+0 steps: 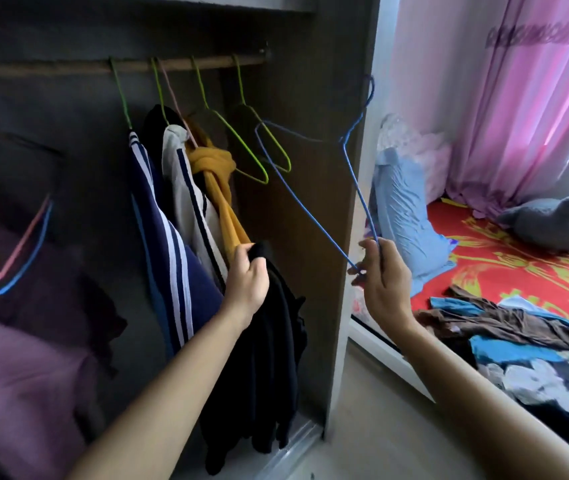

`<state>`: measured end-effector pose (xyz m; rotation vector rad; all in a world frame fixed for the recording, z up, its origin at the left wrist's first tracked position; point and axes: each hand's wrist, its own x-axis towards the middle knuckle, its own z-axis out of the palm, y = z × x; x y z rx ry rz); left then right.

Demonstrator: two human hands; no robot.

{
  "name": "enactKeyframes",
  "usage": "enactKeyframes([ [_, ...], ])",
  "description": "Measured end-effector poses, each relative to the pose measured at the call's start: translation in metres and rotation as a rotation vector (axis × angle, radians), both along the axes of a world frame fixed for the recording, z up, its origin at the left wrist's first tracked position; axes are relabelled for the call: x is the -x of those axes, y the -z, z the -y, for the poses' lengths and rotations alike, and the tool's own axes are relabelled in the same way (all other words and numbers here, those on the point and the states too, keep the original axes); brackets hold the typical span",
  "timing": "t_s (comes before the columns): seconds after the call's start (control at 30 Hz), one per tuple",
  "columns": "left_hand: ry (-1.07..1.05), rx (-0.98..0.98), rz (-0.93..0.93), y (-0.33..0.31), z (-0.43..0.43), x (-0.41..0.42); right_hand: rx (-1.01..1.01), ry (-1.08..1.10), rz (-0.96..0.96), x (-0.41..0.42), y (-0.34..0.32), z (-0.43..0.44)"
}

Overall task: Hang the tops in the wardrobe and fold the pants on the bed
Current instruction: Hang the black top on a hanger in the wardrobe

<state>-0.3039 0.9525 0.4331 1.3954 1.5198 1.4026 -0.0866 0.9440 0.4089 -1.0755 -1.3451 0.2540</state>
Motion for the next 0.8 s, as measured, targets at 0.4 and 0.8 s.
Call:
enactKeyframes([
  [0.4, 0.228, 0.356, 0.54, 0.021, 0.025, -0.106, 0.123, -0.228, 0.007, -0.105, 0.104, 0.116],
  [0.8, 0.342, 0.28, -0.114, 0.05, 0.073, -0.153, 0.451, -0.462, -0.243, -0.133, 0.052, 0.123],
])
